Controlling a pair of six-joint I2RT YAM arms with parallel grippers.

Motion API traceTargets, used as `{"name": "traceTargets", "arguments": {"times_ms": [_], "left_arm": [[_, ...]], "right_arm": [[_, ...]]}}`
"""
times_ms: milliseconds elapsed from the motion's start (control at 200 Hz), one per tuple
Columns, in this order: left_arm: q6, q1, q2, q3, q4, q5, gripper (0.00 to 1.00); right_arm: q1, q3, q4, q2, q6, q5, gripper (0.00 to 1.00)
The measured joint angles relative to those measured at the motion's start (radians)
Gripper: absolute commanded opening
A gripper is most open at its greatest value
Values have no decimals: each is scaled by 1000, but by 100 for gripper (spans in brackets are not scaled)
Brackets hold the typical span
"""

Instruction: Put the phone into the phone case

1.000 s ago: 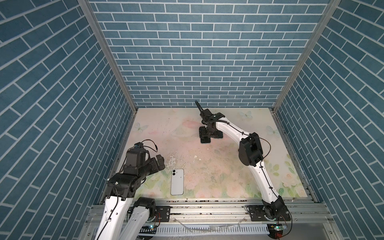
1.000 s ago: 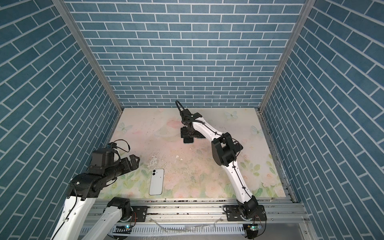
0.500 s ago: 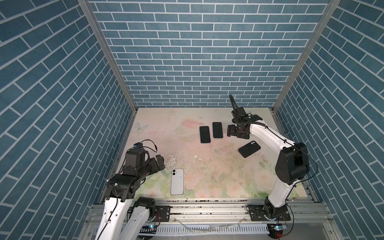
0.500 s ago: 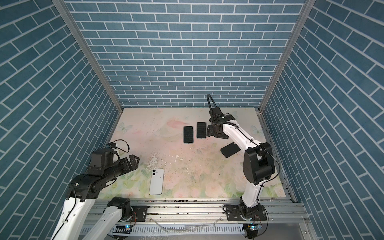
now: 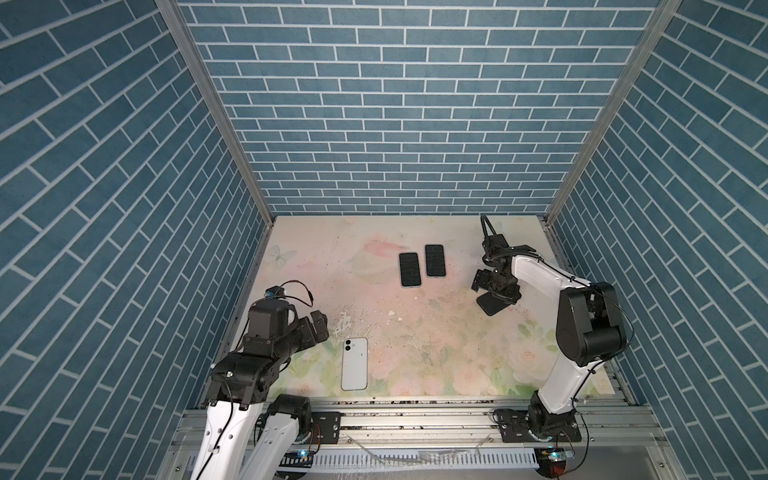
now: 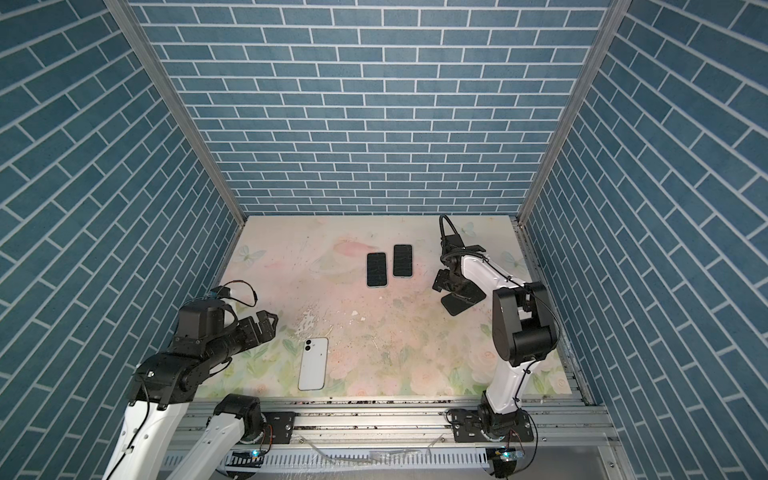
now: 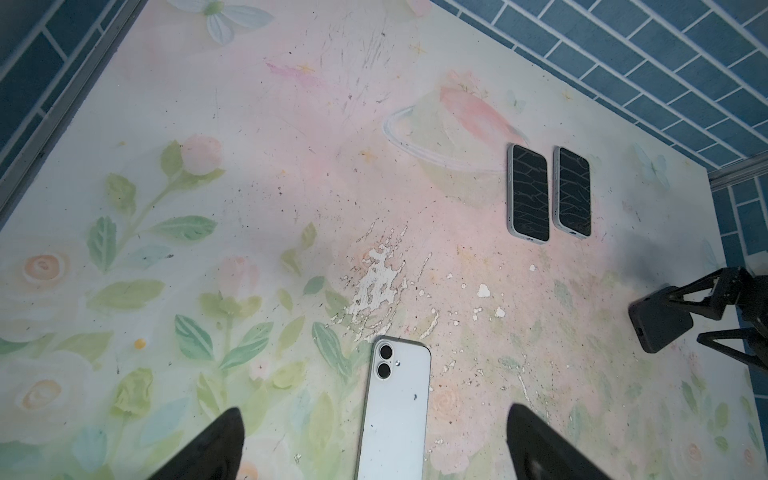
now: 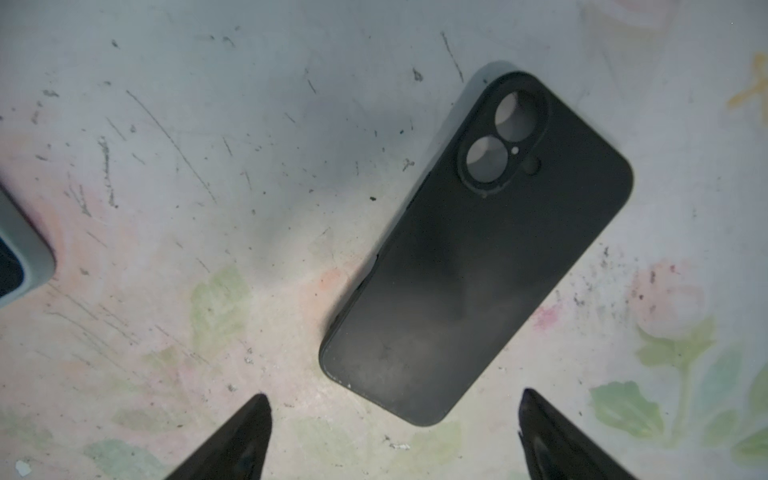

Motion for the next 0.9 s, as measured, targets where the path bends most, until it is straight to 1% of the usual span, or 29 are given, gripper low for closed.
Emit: {"name": "traceTargets", "arguments": {"times_ms": [230,375,455,635,795,900], "left_arm": [[0,0,0,0,0,0,100],[0,0,0,0,0,0,100],[0,0,0,0,0,0,100],[0,0,0,0,0,0,100],[0,0,1,0,0,0,100],[0,0,2,0,0,0,100]], "right_arm": [[-15,-3,32,72,19,-34,93],[-15,-13,55,80,18,-50,93],[-15,-26,75,79,15,-55,91],[-14,-91,148,44,-14,-69,85],[-7,-169,208,-12,-61,-72,83],[18,-217,225,-50,-97,-66,83]]}}
